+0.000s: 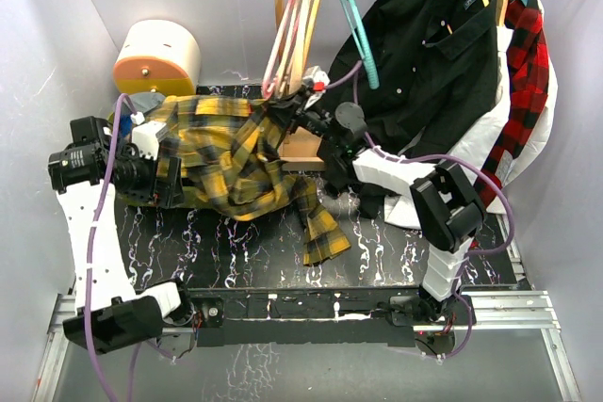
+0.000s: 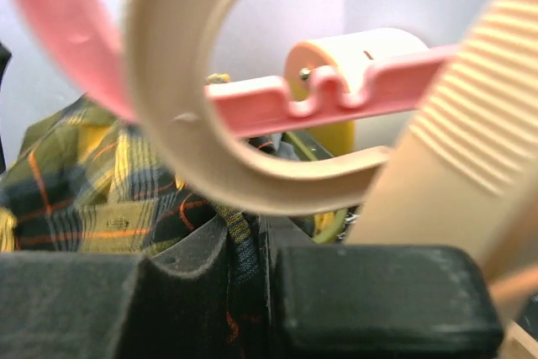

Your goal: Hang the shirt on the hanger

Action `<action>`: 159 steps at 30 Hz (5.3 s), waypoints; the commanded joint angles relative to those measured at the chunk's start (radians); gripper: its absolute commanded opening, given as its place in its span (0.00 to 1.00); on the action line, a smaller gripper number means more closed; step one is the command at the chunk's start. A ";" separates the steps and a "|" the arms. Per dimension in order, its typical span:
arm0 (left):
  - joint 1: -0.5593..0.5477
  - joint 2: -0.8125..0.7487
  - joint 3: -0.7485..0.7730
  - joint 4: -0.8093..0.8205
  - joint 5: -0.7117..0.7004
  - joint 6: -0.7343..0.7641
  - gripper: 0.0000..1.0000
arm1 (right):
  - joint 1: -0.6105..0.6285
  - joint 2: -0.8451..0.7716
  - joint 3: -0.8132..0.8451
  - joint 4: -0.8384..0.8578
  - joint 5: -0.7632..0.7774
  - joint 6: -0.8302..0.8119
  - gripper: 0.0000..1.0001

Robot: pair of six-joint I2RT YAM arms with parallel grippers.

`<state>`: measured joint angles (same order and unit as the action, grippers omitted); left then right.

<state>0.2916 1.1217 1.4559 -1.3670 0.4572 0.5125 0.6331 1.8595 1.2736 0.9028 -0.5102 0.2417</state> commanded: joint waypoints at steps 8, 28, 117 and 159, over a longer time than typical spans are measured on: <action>-0.256 0.171 -0.020 0.029 0.251 0.001 0.97 | -0.050 -0.105 -0.204 0.172 0.164 0.047 0.90; -0.318 0.338 0.038 0.294 0.015 -0.076 0.91 | 0.139 -0.606 -0.595 -0.459 0.201 -1.144 0.98; -0.810 0.438 0.208 0.616 -0.114 -0.228 0.97 | 0.364 -0.841 -0.475 -0.895 1.227 -0.157 0.08; -1.189 0.204 -0.155 0.256 -0.079 0.123 0.97 | 0.078 -0.567 -0.525 -0.909 0.128 -1.124 0.34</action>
<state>-0.8360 1.3045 1.3468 -1.2217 0.3931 0.6598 0.7876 1.3109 0.7864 -0.3164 -0.3252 -0.9546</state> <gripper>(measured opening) 0.970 0.505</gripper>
